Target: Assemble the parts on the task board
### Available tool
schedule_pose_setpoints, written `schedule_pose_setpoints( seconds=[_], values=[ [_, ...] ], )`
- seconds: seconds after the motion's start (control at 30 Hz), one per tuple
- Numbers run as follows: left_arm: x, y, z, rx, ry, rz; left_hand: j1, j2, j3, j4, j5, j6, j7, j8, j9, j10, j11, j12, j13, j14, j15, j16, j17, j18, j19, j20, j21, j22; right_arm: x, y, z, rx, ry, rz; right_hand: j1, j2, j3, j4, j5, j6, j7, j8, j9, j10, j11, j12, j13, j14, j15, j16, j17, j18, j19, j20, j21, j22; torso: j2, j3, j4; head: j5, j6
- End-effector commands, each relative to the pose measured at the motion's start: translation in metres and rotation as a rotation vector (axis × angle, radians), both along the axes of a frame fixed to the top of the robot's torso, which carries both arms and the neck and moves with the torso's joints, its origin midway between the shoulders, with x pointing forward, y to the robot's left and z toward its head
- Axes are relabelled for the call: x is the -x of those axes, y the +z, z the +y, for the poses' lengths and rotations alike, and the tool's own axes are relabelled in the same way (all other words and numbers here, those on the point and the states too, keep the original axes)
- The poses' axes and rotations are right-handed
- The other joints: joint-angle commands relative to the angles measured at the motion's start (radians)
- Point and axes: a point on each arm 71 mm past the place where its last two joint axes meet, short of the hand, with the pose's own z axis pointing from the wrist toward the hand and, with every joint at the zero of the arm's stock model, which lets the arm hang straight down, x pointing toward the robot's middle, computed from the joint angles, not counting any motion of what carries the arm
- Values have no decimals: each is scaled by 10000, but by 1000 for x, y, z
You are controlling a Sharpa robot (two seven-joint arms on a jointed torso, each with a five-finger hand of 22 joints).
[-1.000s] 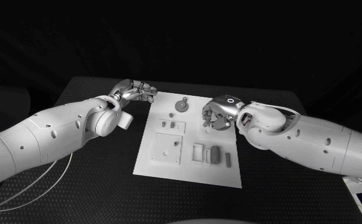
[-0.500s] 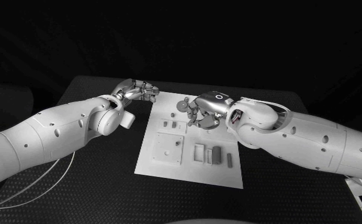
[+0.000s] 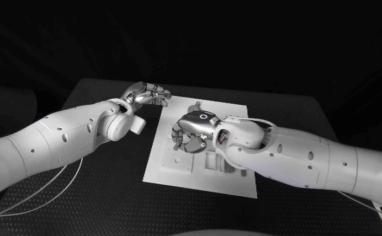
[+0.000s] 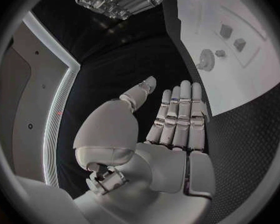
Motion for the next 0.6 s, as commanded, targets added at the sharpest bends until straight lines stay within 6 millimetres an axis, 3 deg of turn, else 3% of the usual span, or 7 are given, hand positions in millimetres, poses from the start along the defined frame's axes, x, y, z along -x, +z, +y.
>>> schedule_pose_setpoints(
  seconds=[0.03, 0.33, 0.6],
  values=[
    [0, 1, -5, 151, -192, -8, -107, 32, -25, 2, -2, -75, 7, 69, -14, -87, -8, -30, -9, -70, 19, -33, 13, 134, 25, 77, 22, -11, 3, -7, 6, 387, 371, -198, 381, 368, 51, 29, 28, 16, 14, 36, 18, 156, -86, 51, 390, -14, -86, 37, 1, 139, 35, -22, 43, 207, -4, -7, 5, 39, -27],
    [0, 1, -5, 154, -201, -8, -109, 33, -26, 2, -3, -79, 8, 72, -17, -88, -8, -30, -11, -72, 20, -41, 22, 135, 23, 78, 21, -15, 10, -34, 12, 756, 530, 62, 382, 374, 50, 26, 27, 11, 15, 33, 25, 154, -86, 48, 396, -14, -86, 37, 0, 139, 32, -24, 46, 208, -2, -5, 0, 89, -85],
    [0, 1, -5, 148, -192, -2, -112, 36, -26, 2, -3, -82, 9, 74, -20, -89, -8, -29, -13, -72, 21, -48, 32, 135, 22, 79, 21, -19, 10, -41, 14, 863, 536, 24, 386, 374, 48, 24, 26, 9, 15, 33, 33, 154, -86, 46, 404, -12, -86, 39, -1, 139, 31, -28, 50, 209, 2, -1, -9, 109, -80]
  ],
)
